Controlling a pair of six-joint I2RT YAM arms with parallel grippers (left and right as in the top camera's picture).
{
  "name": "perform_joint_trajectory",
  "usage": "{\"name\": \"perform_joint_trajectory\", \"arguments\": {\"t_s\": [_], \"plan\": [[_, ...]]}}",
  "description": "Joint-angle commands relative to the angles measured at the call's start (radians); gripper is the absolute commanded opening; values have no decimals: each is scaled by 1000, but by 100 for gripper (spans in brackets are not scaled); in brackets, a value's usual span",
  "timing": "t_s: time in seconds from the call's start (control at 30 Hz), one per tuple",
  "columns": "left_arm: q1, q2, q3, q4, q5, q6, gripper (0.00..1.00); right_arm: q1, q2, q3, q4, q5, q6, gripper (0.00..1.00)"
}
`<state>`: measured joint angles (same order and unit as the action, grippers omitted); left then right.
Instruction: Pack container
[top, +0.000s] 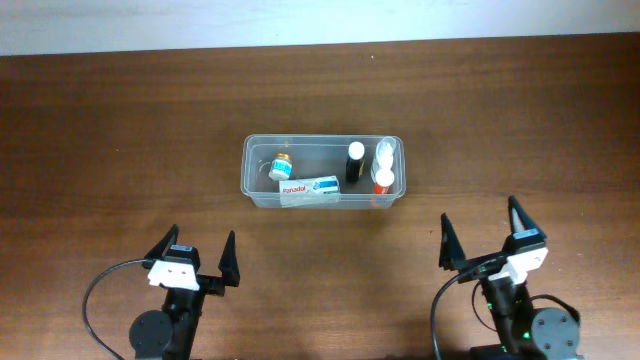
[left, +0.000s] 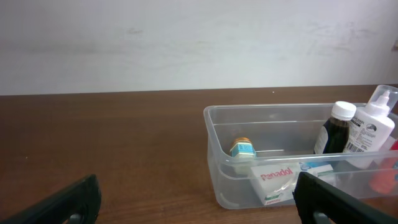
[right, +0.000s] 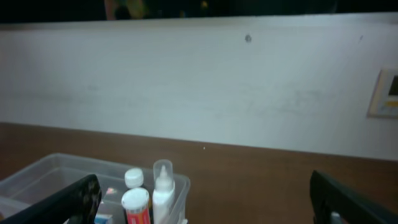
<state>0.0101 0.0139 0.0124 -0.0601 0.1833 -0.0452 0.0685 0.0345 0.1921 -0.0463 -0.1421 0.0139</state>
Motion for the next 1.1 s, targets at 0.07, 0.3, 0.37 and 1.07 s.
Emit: {"name": "perform_joint_trajectory", "arguments": {"t_s": [0.07, 0.3, 0.37, 1.07], "plan": [[6, -9, -3, -5, -4, 15, 99, 8, -29, -106, 98, -20, -7, 98], [6, -9, -3, -5, -4, 15, 99, 4, -30, -154, 129, 50, -7, 98], [6, -9, -3, -5, -4, 15, 99, -14, -30, -165, 130, 48, -6, 98], [6, -9, -3, -5, -4, 15, 99, -58, -31, -187, -25, 48, -7, 98]]}}
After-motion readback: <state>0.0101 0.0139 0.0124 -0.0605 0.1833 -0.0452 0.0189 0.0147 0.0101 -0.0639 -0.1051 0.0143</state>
